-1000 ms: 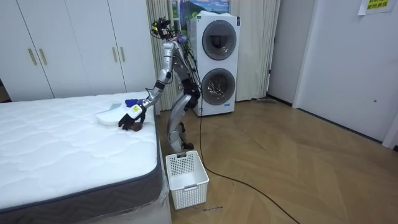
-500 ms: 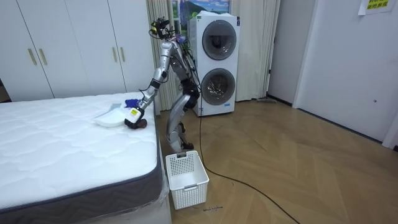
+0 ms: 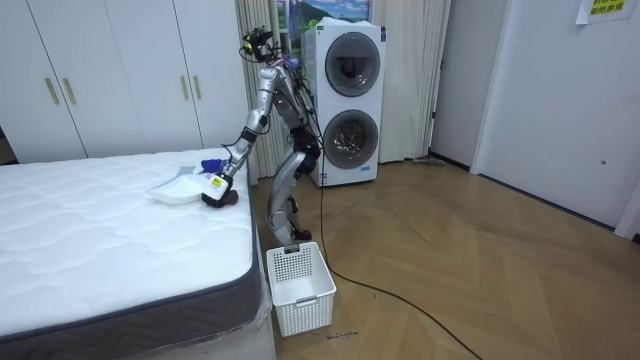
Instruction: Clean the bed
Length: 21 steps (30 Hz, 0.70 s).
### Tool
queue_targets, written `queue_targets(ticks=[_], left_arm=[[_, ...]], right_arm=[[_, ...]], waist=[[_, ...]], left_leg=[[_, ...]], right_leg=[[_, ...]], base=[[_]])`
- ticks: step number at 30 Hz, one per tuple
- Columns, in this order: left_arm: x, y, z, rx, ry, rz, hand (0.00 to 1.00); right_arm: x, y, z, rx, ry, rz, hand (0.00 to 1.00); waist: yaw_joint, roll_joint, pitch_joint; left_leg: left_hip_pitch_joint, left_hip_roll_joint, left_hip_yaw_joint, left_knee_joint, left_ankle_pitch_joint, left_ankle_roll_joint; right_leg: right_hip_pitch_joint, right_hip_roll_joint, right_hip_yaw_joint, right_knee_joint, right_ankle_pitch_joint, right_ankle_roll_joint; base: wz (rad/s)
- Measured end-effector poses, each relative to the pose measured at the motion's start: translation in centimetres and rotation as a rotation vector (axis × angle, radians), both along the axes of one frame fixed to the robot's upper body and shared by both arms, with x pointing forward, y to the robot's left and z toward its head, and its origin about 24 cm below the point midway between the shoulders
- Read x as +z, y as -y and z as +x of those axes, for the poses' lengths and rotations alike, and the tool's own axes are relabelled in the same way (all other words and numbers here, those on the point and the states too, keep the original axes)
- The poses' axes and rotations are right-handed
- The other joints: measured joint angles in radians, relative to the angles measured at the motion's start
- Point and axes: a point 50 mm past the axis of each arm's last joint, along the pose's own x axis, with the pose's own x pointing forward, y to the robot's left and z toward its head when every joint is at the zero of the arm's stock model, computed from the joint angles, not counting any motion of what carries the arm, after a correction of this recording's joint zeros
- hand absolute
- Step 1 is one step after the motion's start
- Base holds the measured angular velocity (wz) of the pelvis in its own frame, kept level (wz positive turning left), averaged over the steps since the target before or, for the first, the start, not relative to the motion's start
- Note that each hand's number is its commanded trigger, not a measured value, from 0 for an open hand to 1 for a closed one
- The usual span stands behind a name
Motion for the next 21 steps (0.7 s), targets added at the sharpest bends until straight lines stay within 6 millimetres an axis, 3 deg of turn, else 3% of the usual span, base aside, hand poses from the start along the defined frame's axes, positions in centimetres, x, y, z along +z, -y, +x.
queue_targets(ticks=[5,11,15,20,21], left_arm=[[0.1,0.0,0.0,0.008,0.008,0.050,1.00],[0.2,0.1,-0.2,-0.024,0.020,0.219,1.00],[0.3,0.3,-0.7,-0.044,0.069,0.325,1.00],[0.1,1.0,-1.4,-0.098,0.128,0.430,1.00],[-0.3,1.2,-1.9,-0.119,0.133,0.447,1.00]], right_arm=[[0.1,0.0,0.2,-0.156,0.079,0.021,0.00],[1.1,0.6,2.1,-0.528,0.300,0.119,0.00],[2.9,0.7,4.9,-0.729,0.512,0.196,0.00],[5.2,0.3,8.6,-0.721,0.687,0.192,0.00],[5.8,0.3,9.4,-0.717,0.728,0.185,0.00]], waist=[[-0.003,0.000,-0.0013],[-0.004,0.000,-0.0021],[-0.002,-0.001,-0.0026],[0.001,-0.007,-0.0097],[-0.002,-0.007,-0.0149]], left_leg=[[0.003,0.006,-0.004,-0.004,0.000,0.000],[0.020,0.008,-0.004,-0.015,0.002,-0.002],[0.018,0.008,0.003,-0.020,0.003,-0.002],[0.035,0.009,0.019,-0.044,0.006,-0.001],[0.043,0.008,0.024,-0.056,0.007,0.000]], right_leg=[[0.012,0.009,-0.005,-0.018,0.006,0.002],[0.024,0.011,-0.002,-0.028,0.010,0.002],[0.019,0.011,0.003,-0.033,0.013,0.002],[0.022,0.017,0.022,-0.055,0.026,0.011],[0.028,0.018,0.023,-0.067,0.031,0.012]], base=[[-0.01],[-0.02],[-0.02],[-0.08],[-0.08]])
